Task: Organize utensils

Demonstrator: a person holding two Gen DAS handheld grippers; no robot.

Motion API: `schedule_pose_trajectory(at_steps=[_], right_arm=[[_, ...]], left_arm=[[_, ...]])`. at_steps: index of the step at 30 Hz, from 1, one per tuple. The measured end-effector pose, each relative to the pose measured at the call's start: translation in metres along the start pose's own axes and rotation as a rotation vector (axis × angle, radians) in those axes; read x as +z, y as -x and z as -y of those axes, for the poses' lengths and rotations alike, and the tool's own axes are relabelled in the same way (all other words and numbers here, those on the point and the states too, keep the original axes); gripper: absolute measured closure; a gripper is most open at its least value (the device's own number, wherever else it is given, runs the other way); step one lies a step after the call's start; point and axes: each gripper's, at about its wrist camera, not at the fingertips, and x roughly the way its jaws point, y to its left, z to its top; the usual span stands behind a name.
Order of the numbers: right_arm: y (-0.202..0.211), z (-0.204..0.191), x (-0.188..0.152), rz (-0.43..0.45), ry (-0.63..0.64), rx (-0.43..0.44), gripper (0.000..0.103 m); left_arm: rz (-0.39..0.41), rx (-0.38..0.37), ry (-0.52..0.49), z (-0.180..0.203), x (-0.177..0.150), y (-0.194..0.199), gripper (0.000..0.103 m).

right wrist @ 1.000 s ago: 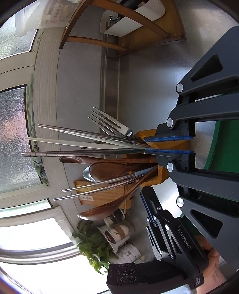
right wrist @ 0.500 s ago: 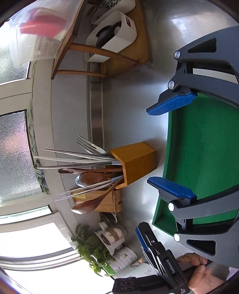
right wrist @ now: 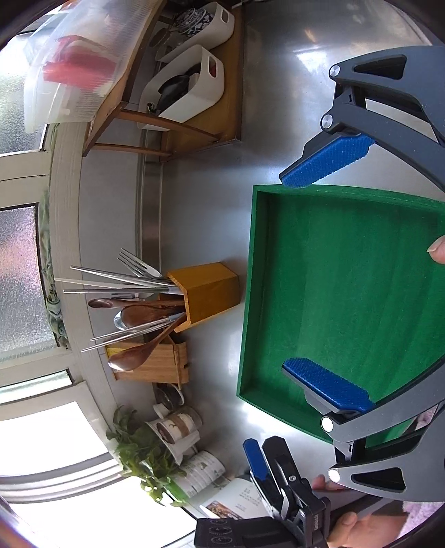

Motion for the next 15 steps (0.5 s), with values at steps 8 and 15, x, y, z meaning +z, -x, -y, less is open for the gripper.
schedule_pose_trajectory(at_steps=[8,15], right_arm=[[0.017,-0.008,-0.006,-0.034,-0.035,0.004,0.004],[0.031,-0.007,-0.004,0.007,-0.039,-0.006,0.004]], left_arm=[[0.001,0.033,0.009,0.003,0.005,0.019,0.008],[0.017,0.055,-0.004,0.006,0.009,0.031,0.008]])
